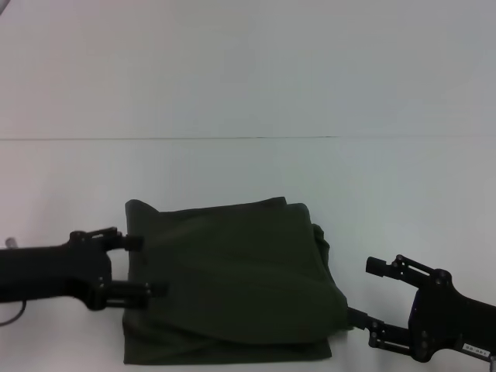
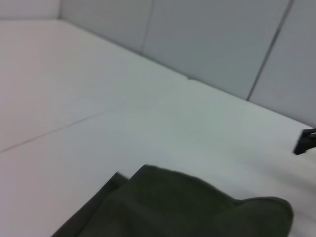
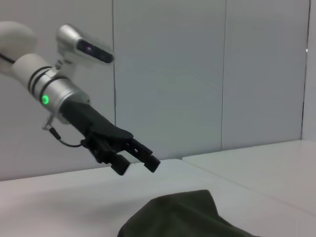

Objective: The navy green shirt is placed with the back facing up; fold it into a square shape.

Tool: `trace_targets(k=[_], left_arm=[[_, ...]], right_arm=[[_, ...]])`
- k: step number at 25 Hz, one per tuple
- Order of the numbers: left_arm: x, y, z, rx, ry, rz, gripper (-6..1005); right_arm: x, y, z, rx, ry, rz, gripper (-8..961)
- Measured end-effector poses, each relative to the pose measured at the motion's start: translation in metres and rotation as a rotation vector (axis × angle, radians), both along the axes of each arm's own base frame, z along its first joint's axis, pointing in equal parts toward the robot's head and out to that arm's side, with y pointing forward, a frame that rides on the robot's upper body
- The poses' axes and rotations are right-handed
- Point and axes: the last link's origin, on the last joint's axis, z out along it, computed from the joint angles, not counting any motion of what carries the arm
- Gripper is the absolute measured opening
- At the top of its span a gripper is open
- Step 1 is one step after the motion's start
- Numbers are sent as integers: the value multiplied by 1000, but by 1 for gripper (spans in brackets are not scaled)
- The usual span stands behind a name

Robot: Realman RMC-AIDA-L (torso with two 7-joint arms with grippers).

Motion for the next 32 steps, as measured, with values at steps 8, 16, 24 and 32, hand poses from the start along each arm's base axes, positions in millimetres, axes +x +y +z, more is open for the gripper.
trace_targets(k=[8,16,24,32], left_arm=[[-22,-38,3,34,-81,-54,952],[-54,-71,-13,94,-85,-73,946],[-61,-73,-20,92,-62,-56,946],[-57,-71,-24,104,-75,-100,946]], right_arm=[[15,-16,-13,-36,-6,-85,837],[32,-37,-27,-43,-45,-136,838],[36,-39,-28,-34,-50,-159,838],[31,-35,-29,-35,-43,-140,838]])
